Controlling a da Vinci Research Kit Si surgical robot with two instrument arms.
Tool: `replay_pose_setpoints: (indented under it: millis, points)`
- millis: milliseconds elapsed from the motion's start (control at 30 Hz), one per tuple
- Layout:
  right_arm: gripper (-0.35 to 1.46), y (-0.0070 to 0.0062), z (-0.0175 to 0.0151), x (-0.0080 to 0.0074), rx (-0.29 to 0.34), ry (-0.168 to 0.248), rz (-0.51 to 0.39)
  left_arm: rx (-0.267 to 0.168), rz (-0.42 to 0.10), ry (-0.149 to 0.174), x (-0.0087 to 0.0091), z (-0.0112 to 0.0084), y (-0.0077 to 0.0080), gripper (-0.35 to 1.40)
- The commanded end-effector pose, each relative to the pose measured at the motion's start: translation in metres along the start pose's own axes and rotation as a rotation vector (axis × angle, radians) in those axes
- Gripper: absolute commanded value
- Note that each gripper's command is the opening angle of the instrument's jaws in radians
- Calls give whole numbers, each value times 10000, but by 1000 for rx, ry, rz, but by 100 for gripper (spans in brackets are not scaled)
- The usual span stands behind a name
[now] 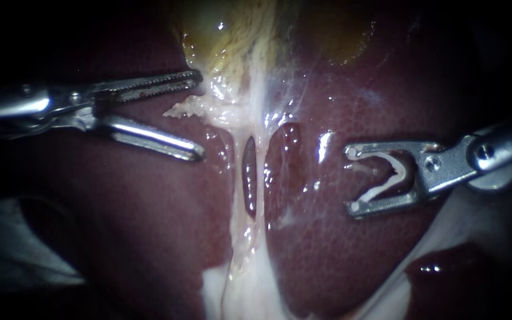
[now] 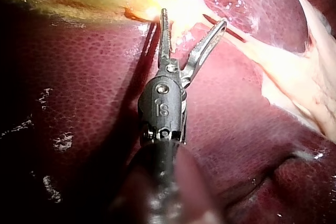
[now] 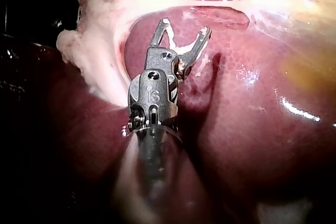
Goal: Grabbing gallbladder
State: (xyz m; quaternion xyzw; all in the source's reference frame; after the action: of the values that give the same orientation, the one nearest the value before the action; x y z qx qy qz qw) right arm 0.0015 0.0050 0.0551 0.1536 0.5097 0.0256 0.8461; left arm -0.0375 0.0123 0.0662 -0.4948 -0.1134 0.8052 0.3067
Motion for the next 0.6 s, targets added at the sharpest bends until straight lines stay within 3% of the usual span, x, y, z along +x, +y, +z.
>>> replay_pose_setpoints:
  millis: [33, 167, 600]
  points:
    - [50, 0, 0, 0, 0, 0, 0, -2, 4, 1, -4, 1, -1, 62]
    - [50, 0, 1, 1, 0, 0, 0, 0, -5, 5, -11, 5, -3, 56]
    - [50, 0, 1, 1, 0, 0, 0, 9, -109, -29, -21, 10, -2, 25]
